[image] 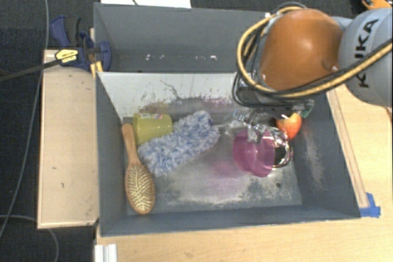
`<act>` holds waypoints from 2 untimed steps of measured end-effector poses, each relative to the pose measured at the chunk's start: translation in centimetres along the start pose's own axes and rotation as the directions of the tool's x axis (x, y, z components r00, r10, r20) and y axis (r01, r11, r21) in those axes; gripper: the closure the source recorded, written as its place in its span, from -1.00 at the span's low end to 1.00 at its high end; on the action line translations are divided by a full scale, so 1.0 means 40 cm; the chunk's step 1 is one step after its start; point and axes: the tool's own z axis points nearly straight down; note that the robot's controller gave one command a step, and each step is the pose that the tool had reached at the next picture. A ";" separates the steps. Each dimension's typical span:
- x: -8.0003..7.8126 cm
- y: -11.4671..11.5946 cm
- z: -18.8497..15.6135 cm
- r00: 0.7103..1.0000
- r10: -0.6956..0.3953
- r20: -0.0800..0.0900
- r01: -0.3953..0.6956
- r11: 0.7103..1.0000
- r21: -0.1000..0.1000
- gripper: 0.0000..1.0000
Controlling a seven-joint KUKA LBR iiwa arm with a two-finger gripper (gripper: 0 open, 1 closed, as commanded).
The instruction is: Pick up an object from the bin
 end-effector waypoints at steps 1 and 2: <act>0.020 0.002 0.055 0.998 0.055 0.005 -0.055 0.998 0.001 1.00; 0.042 0.014 -0.206 1.000 -0.008 0.003 0.008 1.000 -0.001 1.00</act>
Offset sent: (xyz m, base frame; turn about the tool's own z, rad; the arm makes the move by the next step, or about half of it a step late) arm -0.0229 -0.0175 0.1502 -0.0569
